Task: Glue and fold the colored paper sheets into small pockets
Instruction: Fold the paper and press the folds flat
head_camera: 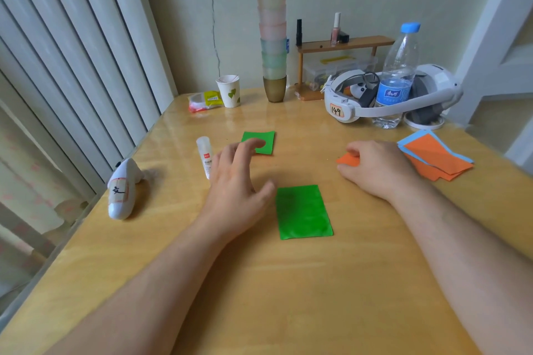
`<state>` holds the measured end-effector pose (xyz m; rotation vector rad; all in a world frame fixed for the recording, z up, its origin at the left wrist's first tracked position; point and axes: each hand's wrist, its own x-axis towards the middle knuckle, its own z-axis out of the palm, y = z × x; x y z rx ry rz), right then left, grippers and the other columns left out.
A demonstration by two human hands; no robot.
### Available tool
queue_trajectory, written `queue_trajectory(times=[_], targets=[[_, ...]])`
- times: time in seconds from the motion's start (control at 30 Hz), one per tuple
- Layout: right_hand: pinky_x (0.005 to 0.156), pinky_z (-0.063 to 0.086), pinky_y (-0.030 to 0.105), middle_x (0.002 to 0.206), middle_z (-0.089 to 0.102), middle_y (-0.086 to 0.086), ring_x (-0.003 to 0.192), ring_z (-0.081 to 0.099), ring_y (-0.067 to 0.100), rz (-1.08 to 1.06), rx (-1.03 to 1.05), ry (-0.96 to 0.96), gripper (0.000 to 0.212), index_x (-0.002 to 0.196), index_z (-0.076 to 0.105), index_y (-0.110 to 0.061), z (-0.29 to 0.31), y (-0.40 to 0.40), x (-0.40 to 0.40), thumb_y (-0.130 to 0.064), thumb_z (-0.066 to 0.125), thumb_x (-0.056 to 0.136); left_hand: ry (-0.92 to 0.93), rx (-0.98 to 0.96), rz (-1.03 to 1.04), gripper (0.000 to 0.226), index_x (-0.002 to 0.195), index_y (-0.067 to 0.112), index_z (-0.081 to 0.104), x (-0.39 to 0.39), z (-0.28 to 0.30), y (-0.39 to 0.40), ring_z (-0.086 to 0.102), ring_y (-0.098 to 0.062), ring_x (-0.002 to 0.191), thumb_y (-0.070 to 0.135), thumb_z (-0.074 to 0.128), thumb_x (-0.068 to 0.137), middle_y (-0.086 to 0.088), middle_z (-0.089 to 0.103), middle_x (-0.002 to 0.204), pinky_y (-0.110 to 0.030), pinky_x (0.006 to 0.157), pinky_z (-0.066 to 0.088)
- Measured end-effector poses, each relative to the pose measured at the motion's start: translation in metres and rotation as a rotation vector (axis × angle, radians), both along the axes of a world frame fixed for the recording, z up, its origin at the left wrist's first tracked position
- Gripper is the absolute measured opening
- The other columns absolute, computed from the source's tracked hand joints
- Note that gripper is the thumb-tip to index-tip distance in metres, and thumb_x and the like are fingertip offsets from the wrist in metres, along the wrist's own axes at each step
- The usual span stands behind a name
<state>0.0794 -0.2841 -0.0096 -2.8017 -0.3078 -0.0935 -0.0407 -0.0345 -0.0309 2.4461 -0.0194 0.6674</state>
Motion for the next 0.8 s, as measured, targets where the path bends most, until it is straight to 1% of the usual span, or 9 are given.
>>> queue_trajectory(times=[0.1,0.17,0.27,0.37,0.47,0.6,0.67,0.73,0.8], targets=[[0.106,0.049,0.046,0.132,0.067,0.001,0.125,0.056,0.033,0.002,0.023,-0.011,0.044,0.131,0.068,-0.035,-0.003,-0.001,0.003,-0.056,0.061,0.093,-0.029,-0.021,0.007,0.062,0.141,0.036,0.043,-0.001,-0.001,0.003,0.040,-0.013,0.131,0.037,0.068,0.084,0.012,0.044,0.130,-0.036,0.112,0.034],[0.109,0.043,0.048,0.140,0.059,0.005,0.131,0.047,0.038,-0.060,0.017,-0.024,0.038,0.133,0.066,-0.035,-0.001,-0.010,0.009,-0.053,0.053,0.101,-0.047,-0.033,0.012,0.061,0.142,0.034,0.045,-0.001,-0.002,0.004,0.039,-0.007,0.127,0.030,0.073,0.087,0.012,0.044,0.128,-0.034,0.111,0.032],[0.108,0.038,0.054,0.149,0.045,0.010,0.139,0.035,0.041,-0.187,-0.031,0.064,0.053,0.142,0.058,-0.032,-0.001,-0.023,0.015,-0.063,0.049,0.100,-0.028,-0.032,0.021,0.061,0.141,0.034,0.045,0.000,-0.002,0.003,0.037,-0.005,0.124,0.029,0.074,0.088,0.012,0.046,0.125,-0.034,0.110,0.032],[0.109,0.037,0.055,0.148,0.040,0.014,0.141,0.032,0.042,-0.211,-0.072,0.161,0.074,0.142,0.056,-0.028,-0.002,-0.024,0.017,-0.080,0.048,0.091,0.015,-0.021,0.005,0.060,0.140,0.037,0.043,0.001,-0.003,0.000,0.038,-0.014,0.122,0.039,0.068,0.086,0.014,0.049,0.122,-0.036,0.108,0.035],[0.110,0.036,0.054,0.141,0.045,0.012,0.139,0.034,0.041,-0.196,-0.028,0.154,0.068,0.127,0.064,-0.032,0.000,-0.016,0.017,-0.084,0.056,0.084,0.063,0.029,-0.015,0.062,0.141,0.037,0.043,0.003,-0.003,-0.006,0.038,-0.016,0.120,0.044,0.062,0.082,0.015,0.049,0.121,-0.036,0.107,0.034],[0.108,0.039,0.049,0.134,0.051,0.006,0.135,0.041,0.036,-0.135,0.013,0.156,0.047,0.110,0.065,-0.039,0.000,-0.003,0.014,-0.074,0.073,0.079,0.070,0.052,-0.039,0.060,0.141,0.037,0.044,0.004,-0.003,-0.009,0.037,-0.015,0.117,0.035,0.070,0.086,0.014,0.049,0.120,-0.034,0.107,0.032],[0.106,0.044,0.047,0.129,0.056,0.001,0.128,0.049,0.032,-0.114,0.072,0.124,0.038,0.099,0.060,-0.038,-0.001,-0.002,0.013,-0.064,0.079,0.079,0.078,0.040,-0.039,0.060,0.140,0.037,0.044,0.004,-0.003,-0.008,0.037,-0.015,0.116,0.038,0.066,0.085,0.014,0.049,0.120,-0.035,0.107,0.032],[0.097,0.049,0.043,0.124,0.063,-0.001,0.115,0.056,0.025,-0.086,0.173,0.075,0.033,0.092,0.057,-0.032,-0.001,-0.004,0.012,-0.047,0.085,0.081,0.086,0.027,-0.043,0.060,0.139,0.038,0.045,0.003,-0.002,-0.008,0.037,-0.015,0.116,0.042,0.063,0.082,0.015,0.049,0.119,-0.037,0.107,0.034],[0.084,0.048,0.038,0.117,0.064,-0.001,0.105,0.057,0.022,-0.072,0.292,0.016,0.032,0.096,0.057,-0.030,0.000,-0.006,0.011,-0.034,0.086,0.083,0.088,0.022,-0.053,0.056,0.137,0.040,0.046,0.003,-0.003,-0.008,0.037,-0.014,0.116,0.039,0.066,0.085,0.016,0.050,0.119,-0.039,0.107,0.037]])
